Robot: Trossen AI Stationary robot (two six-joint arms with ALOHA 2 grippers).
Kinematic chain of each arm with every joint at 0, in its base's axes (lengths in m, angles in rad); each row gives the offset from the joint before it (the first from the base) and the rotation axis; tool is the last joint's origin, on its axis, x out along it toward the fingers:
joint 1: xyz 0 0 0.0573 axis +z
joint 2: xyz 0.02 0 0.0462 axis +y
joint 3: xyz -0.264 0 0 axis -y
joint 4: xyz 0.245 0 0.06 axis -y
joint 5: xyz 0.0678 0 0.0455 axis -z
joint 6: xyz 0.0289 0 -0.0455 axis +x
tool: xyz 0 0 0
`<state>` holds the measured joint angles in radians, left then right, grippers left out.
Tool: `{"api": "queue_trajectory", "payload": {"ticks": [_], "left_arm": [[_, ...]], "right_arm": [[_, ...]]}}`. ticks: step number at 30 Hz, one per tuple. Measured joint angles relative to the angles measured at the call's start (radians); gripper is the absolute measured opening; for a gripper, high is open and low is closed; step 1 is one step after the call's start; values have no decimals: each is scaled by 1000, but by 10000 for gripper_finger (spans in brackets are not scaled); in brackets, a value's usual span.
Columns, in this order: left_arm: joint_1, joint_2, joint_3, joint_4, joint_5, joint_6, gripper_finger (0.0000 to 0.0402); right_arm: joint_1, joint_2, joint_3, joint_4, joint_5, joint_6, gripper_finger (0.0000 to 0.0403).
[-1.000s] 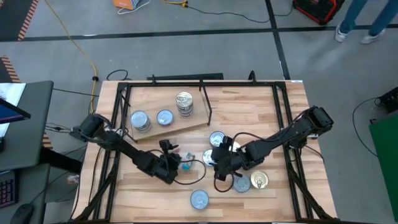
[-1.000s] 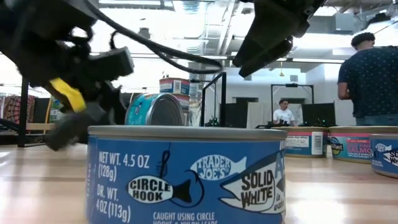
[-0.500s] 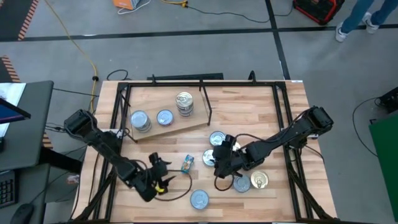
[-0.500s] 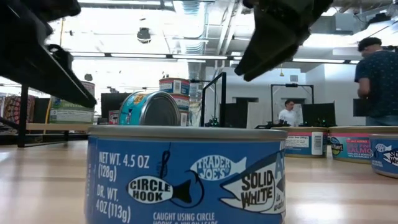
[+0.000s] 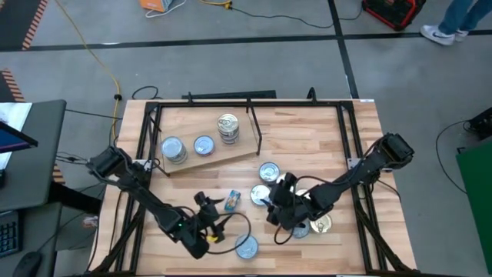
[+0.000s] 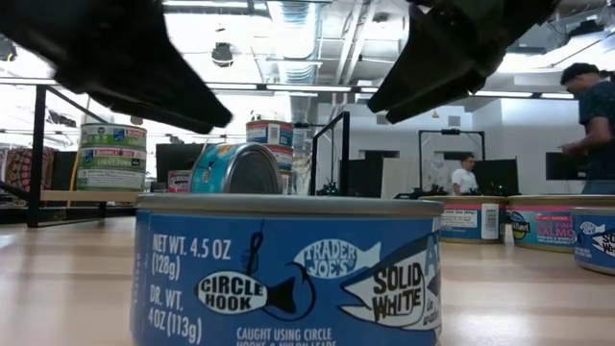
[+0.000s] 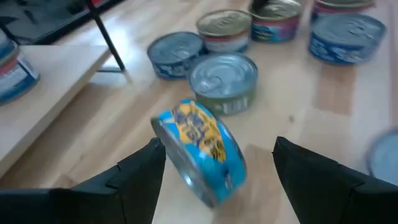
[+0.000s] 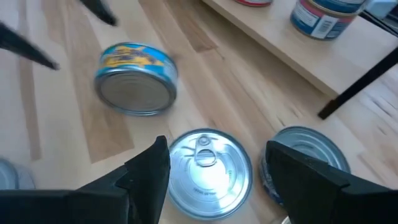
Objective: Stack canned seafood by type on shelf
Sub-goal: Stack the yellow blue tuna can on top of the red tuna can on the shelf
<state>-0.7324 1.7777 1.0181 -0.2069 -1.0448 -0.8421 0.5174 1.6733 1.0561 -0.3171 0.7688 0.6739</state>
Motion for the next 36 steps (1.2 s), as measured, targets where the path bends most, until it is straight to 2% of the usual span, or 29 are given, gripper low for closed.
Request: {"api": "queue_trajectory", "payload": {"ticks": [7,15,27,32,36], "left_arm": [[64,9,15,4,9,-46,288],[140,9,15,7,94,-80,288],[171,9,-46,38,204,-112,288],[171,9,-47,46,153,38,275],[171,9,-47,67,181,186,244]], "right_arm": [[20,0,0,7,19,-2,291],[19,0,0,15,19,-2,291],[47,0,0,11,20,-20,291],[47,0,0,11,20,-27,291],[46,0,0,11,20,-27,291]]}}
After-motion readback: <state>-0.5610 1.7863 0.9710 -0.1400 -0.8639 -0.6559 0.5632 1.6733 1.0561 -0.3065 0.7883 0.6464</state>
